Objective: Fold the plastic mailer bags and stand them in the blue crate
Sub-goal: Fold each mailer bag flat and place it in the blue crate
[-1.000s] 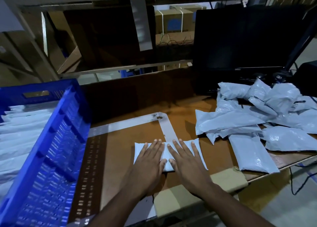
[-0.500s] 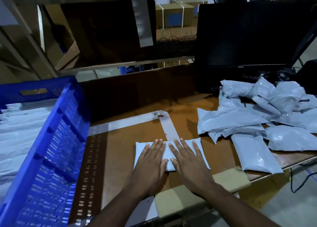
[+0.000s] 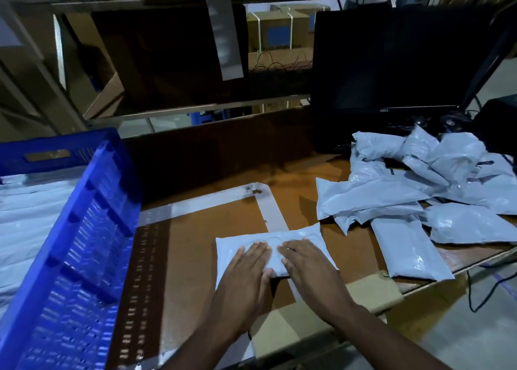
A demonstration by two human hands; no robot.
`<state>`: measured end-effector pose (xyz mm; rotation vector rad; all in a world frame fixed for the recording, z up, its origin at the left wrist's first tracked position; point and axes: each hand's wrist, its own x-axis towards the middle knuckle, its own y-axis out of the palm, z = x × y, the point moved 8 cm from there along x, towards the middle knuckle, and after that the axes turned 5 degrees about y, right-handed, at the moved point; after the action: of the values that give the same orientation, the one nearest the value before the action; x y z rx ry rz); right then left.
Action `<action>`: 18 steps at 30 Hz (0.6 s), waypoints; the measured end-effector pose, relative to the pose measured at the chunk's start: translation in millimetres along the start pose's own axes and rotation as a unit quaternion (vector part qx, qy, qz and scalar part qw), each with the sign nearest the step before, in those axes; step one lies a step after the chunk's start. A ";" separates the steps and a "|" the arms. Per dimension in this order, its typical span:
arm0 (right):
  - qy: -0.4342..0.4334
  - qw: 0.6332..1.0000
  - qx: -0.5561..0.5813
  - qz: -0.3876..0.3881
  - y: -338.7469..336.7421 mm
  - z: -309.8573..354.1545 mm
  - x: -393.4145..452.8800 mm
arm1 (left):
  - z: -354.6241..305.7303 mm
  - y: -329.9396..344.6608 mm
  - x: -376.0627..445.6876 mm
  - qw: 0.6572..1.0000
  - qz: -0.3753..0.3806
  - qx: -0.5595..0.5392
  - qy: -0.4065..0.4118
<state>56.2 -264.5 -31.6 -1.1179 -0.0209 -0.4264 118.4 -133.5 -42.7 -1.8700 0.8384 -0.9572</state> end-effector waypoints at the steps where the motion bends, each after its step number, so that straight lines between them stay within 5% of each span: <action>1: -0.013 1.000 -0.011 -0.008 1.0 0.2 -0.8 | 1.0 -0.2 1.1 1.000 -0.003 0.006 -0.002; 13: -0.031 0.992 -0.116 0.025 7.7 0.4 -20.1 | 0.9 8.5 -3.2 0.999 0.029 0.017 -0.008; 18: -0.003 0.998 -0.013 0.066 -10.9 4.6 -12.0 | 2.6 -8.5 0.8 0.998 -0.007 -0.052 -0.047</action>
<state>42.3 -260.5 -22.8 -1.1384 0.0535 -0.3068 122.6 -129.7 -35.7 -1.9955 0.8341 -0.8408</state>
